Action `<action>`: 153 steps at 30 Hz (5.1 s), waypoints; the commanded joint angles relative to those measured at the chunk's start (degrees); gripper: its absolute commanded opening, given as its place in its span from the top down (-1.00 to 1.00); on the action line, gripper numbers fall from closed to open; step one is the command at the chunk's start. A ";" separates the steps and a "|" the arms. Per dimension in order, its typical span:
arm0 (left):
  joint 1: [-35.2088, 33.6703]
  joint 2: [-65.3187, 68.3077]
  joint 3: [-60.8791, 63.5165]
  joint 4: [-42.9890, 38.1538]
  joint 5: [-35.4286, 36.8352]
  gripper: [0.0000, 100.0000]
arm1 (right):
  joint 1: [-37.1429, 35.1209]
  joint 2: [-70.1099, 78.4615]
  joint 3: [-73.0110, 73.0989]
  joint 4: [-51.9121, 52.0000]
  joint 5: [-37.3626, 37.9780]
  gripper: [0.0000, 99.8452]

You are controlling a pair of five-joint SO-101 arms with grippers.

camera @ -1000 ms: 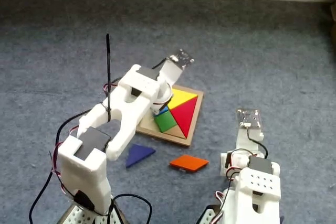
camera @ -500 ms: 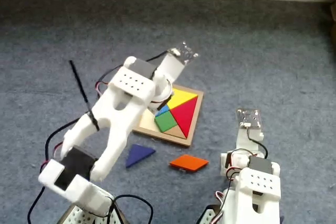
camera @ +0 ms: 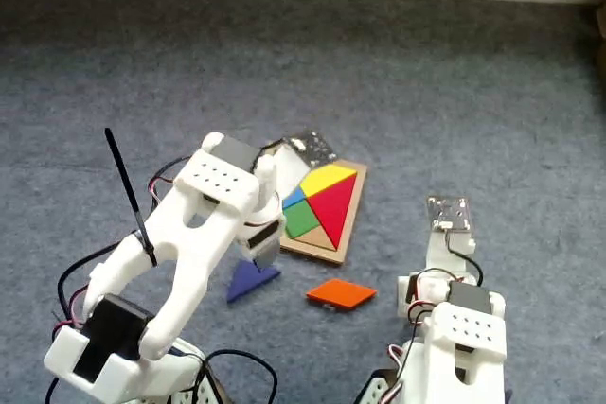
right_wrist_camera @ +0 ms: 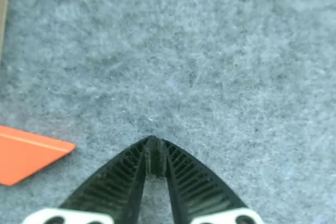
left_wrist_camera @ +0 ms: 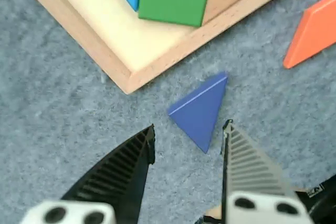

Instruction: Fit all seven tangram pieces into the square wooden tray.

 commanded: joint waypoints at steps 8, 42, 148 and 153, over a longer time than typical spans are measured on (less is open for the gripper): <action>0.57 -1.89 13.49 -14.15 -0.09 0.56 | 1.54 -0.75 0.04 -1.36 0.44 0.99; 2.07 9.45 7.43 -16.18 5.98 0.79 | 1.54 -0.75 0.04 -1.45 0.44 0.99; 4.62 3.82 -1.89 -24.00 46.59 0.99 | 1.54 -0.75 0.04 -1.45 0.44 0.99; 1.19 -1.98 -1.80 -20.04 46.59 0.99 | 1.54 -0.75 0.04 -1.45 0.44 0.99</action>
